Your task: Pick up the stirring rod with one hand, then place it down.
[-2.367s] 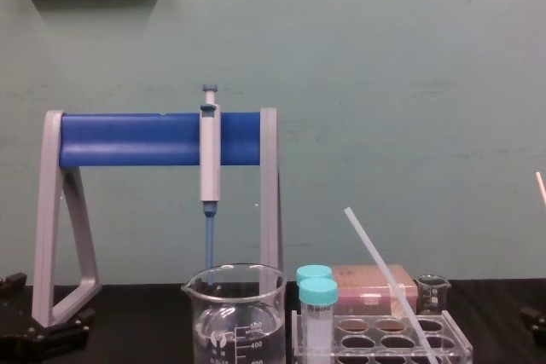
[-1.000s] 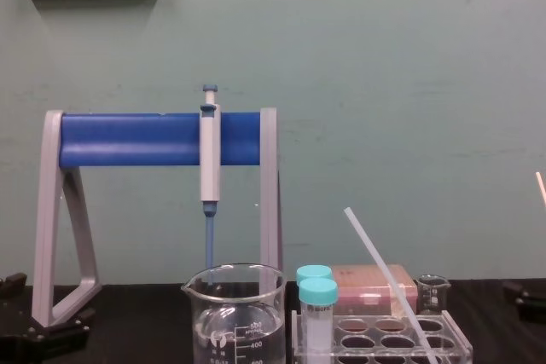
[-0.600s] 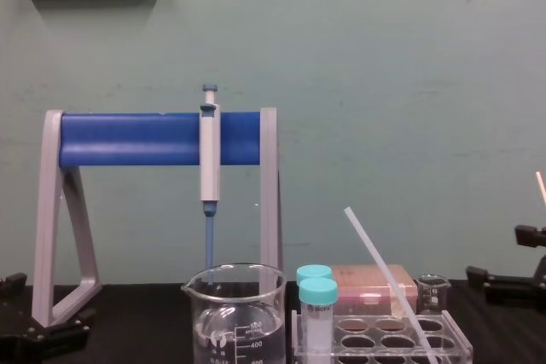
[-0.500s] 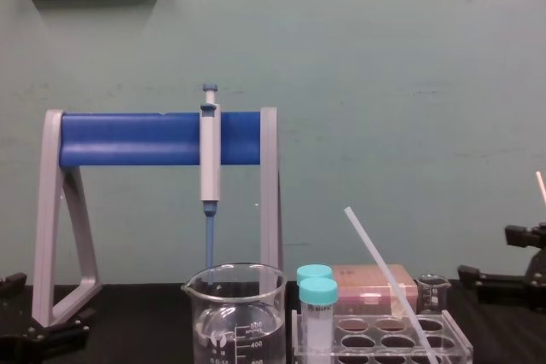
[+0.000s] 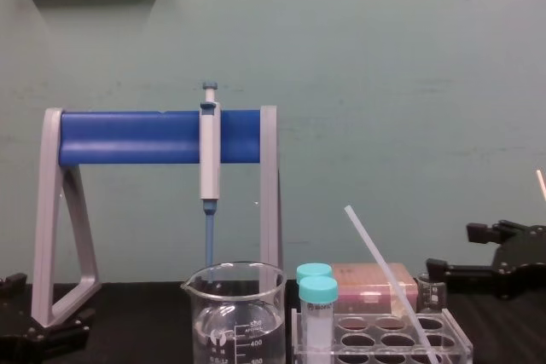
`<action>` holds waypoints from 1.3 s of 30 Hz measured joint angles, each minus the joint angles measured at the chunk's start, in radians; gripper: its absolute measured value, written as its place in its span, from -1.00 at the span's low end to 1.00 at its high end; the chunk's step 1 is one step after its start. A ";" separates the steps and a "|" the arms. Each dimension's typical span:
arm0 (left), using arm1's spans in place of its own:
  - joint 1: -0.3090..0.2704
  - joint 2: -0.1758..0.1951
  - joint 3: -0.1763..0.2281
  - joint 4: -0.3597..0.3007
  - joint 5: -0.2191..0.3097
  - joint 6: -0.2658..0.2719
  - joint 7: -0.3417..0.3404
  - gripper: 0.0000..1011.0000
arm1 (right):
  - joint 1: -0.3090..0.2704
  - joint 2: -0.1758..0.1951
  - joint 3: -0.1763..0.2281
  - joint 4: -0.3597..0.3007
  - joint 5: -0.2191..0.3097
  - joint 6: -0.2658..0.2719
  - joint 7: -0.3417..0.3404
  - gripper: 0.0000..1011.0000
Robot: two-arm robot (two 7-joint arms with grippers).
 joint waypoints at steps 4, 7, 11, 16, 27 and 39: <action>0.000 0.000 0.000 0.000 0.000 0.000 0.000 0.98 | 0.046 -0.028 -0.006 0.065 0.000 -0.006 0.048 0.98; 0.000 0.000 0.000 0.000 0.000 0.000 0.000 0.98 | 0.082 -0.048 -0.012 0.118 -0.001 -0.012 0.084 0.98; 0.000 0.000 0.000 0.000 0.000 0.000 0.000 0.98 | 0.124 -0.073 -0.017 0.178 -0.008 -0.021 0.123 0.98; 0.000 0.000 0.000 0.000 0.000 0.000 0.000 0.98 | 0.163 -0.103 -0.022 0.235 -0.020 -0.030 0.164 0.98; 0.000 0.000 0.000 0.000 0.000 0.000 0.000 0.98 | 0.223 -0.157 -0.030 0.329 -0.042 -0.041 0.214 0.98; 0.000 0.000 0.000 0.000 0.000 0.000 0.000 0.98 | 0.314 -0.221 -0.034 0.484 -0.058 -0.079 0.269 0.98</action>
